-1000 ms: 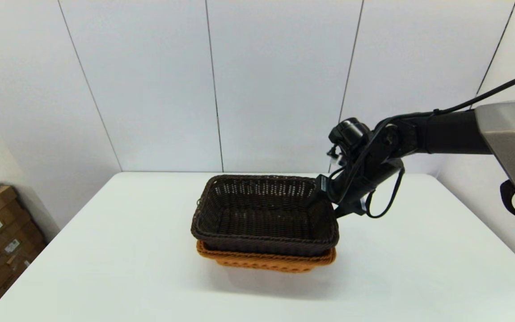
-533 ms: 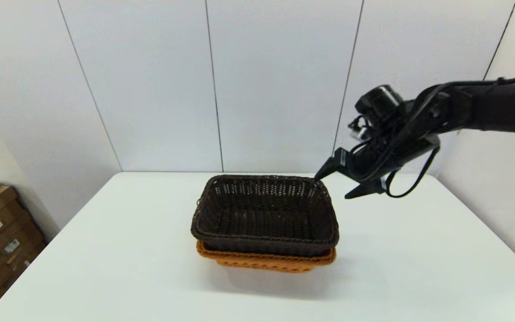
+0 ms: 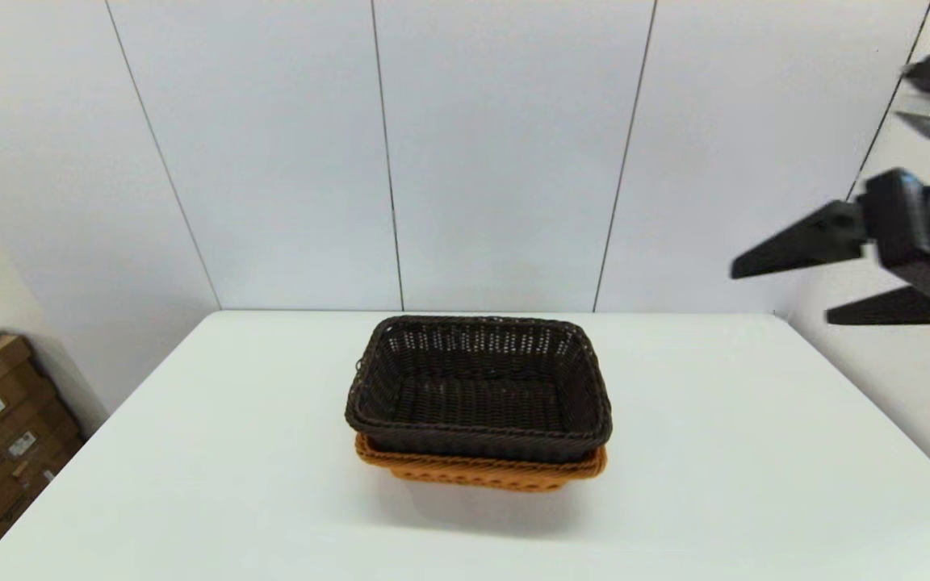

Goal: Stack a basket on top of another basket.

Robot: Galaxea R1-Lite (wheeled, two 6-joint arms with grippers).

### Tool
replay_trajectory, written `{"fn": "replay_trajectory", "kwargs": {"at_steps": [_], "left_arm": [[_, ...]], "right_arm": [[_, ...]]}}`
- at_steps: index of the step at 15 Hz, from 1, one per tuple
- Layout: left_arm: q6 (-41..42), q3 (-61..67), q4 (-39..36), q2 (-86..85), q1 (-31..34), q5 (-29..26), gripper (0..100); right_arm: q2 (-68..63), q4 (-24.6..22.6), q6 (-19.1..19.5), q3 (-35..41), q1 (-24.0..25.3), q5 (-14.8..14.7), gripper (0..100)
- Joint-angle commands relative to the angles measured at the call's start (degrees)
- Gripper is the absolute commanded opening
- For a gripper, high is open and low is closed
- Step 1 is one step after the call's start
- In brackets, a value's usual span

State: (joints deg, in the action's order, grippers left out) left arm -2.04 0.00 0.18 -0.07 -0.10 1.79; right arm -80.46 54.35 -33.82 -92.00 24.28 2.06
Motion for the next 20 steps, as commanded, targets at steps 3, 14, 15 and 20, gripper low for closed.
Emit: {"fn": "replay_trajectory", "kwargs": {"at_steps": [3, 14, 15, 20], "left_arm": [[0.01, 0.0, -0.01, -0.01, 0.01, 0.05, 100], [-0.07, 0.0, -0.01, -0.01, 0.01, 0.05, 100], [-0.07, 0.0, -0.01, -0.01, 0.01, 0.14, 100], [-0.07, 0.0, -0.01, -0.01, 0.01, 0.05, 100]], "right_arm": [[44.6, 8.06, 1.03, 27.05, -9.25, -5.14, 100], [70.0, 8.32, 5.43, 39.44, -24.37, -3.73, 100], [71.32, 8.41, 5.43, 39.88, -24.28, -3.64, 100], [78.52, 8.14, 6.57, 45.07, -24.2, -3.64, 100]]}}
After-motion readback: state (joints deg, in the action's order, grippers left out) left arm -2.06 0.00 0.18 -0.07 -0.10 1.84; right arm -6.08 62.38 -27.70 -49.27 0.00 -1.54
